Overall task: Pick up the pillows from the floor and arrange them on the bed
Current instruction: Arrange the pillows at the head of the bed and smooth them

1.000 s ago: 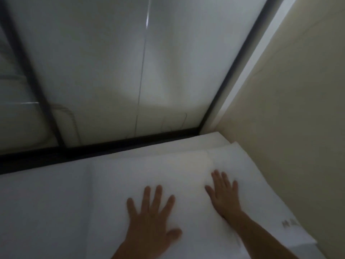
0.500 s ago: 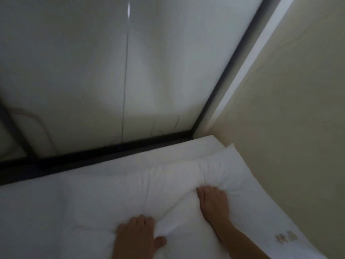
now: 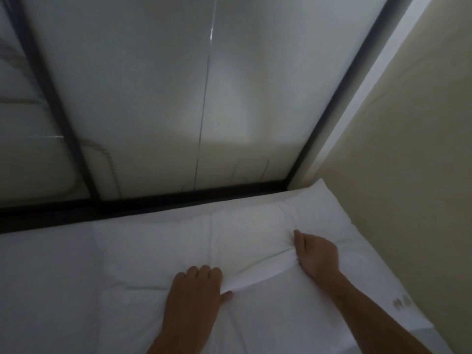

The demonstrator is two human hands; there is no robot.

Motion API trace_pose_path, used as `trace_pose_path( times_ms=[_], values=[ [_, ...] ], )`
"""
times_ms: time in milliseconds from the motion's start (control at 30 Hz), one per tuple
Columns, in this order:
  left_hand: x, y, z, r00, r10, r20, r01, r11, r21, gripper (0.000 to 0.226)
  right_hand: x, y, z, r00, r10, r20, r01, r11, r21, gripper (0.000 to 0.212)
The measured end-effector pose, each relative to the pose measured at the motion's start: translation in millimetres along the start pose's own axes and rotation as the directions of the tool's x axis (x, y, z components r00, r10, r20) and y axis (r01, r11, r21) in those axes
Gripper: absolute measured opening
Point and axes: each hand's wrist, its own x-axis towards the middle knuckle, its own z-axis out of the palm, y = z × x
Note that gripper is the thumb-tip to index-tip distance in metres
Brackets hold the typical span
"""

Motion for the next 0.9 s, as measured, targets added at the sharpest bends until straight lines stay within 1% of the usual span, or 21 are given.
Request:
trace_pose_path(
  times_ms=[100, 167, 200, 267, 300, 367, 400, 433, 500, 533, 567, 600, 633, 700, 733, 767, 833, 900],
  values=[
    [12.6, -2.7, 19.6, 0.999, 0.039, -0.028, -0.039, 0.999, 0.009, 0.049, -2.8, 11.0, 33.0, 0.999, 0.007, -0.031, -0.005, 0.999, 0.05, 0.066],
    [24.3, -10.2, 26.7, 0.994, 0.064, -0.092, -0.063, 0.998, 0.014, 0.043, 1.5, 6.8, 46.1, 1.0, 0.002, -0.031, 0.0, 0.998, 0.061, 0.064],
    [30.1, -14.7, 29.4, 0.989, 0.075, -0.125, -0.073, 0.997, 0.019, 0.04, 3.2, 2.5, 50.7, 1.0, 0.005, -0.004, -0.005, 0.998, 0.064, 0.063],
    [38.8, -22.4, 38.8, 0.975, 0.09, -0.203, -0.088, 0.996, 0.018, 0.041, 1.8, 1.3, 61.0, 1.0, -0.01, 0.022, 0.008, 0.997, 0.073, 0.059],
    [40.7, -26.3, 45.6, 0.961, 0.104, -0.255, -0.103, 0.995, 0.019, 0.045, -1.6, 4.3, 64.7, 0.999, -0.032, 0.016, 0.031, 0.996, 0.083, 0.057],
    [38.4, -34.5, 63.8, 0.931, 0.155, -0.331, -0.158, 0.987, 0.02, 0.049, -14.6, 9.9, 69.7, 0.993, -0.12, -0.023, 0.121, 0.988, 0.096, 0.046],
    [33.7, -38.1, 75.0, 0.914, 0.188, -0.36, -0.189, 0.981, 0.032, 0.045, -24.6, 11.1, 73.0, 0.986, -0.164, -0.024, 0.165, 0.981, 0.106, 0.038],
    [27.5, -41.8, 86.2, 0.9, 0.218, -0.378, -0.213, 0.975, 0.057, 0.036, -32.2, 8.9, 75.3, 0.98, -0.199, -0.006, 0.198, 0.973, 0.116, 0.028],
    [16.9, -50.5, 104.5, 0.888, 0.229, -0.398, -0.21, 0.973, 0.091, 0.019, -40.1, -6.0, 81.1, 0.969, -0.196, 0.151, 0.18, 0.977, 0.113, 0.011],
    [15.1, -53.7, 109.4, 0.886, 0.222, -0.407, -0.207, 0.975, 0.08, 0.014, -42.0, -13.2, 82.9, 0.955, -0.172, 0.241, 0.162, 0.985, 0.061, 0.01],
    [15.9, -55.3, 111.0, 0.891, 0.219, -0.397, -0.208, 0.975, 0.071, 0.009, -42.5, -15.9, 85.4, 0.946, -0.188, 0.264, 0.19, 0.982, 0.02, 0.011],
    [15.6, -55.7, 108.4, 0.903, 0.228, -0.364, -0.219, 0.974, 0.067, 0.014, -43.7, -18.0, 85.7, 0.941, -0.238, 0.241, 0.231, 0.971, 0.058, 0.011],
    [16.2, -56.1, 103.4, 0.92, 0.232, -0.317, -0.23, 0.972, 0.044, 0.024, -43.2, -22.3, 84.9, 0.942, -0.283, 0.181, 0.268, 0.958, 0.107, 0.011],
    [19.2, -57.3, 87.2, 0.964, 0.179, -0.197, -0.195, 0.979, -0.065, 0.036, -36.8, -27.9, 76.9, 0.95, -0.283, 0.132, 0.267, 0.956, 0.122, 0.02],
    [18.6, -56.3, 80.6, 0.975, 0.166, -0.15, -0.18, 0.98, -0.083, 0.04, -35.1, -29.7, 74.5, 0.953, -0.278, 0.12, 0.265, 0.957, 0.115, 0.025],
    [17.5, -54.5, 74.9, 0.984, 0.148, -0.103, -0.157, 0.984, -0.086, 0.044, -32.0, -32.0, 73.1, 0.954, -0.284, 0.097, 0.273, 0.955, 0.113, 0.028],
    [16.0, -46.6, 57.9, 0.998, 0.063, 0.014, -0.061, 0.992, -0.11, 0.047, -29.5, -31.5, 72.2, 0.962, -0.269, 0.039, 0.263, 0.958, 0.119, 0.032],
    [8.7, -35.3, 42.1, 0.999, -0.011, 0.046, 0.014, 0.997, -0.072, 0.049, -27.7, -30.8, 69.7, 0.968, -0.244, 0.054, 0.237, 0.965, 0.115, 0.037]
  ],
)
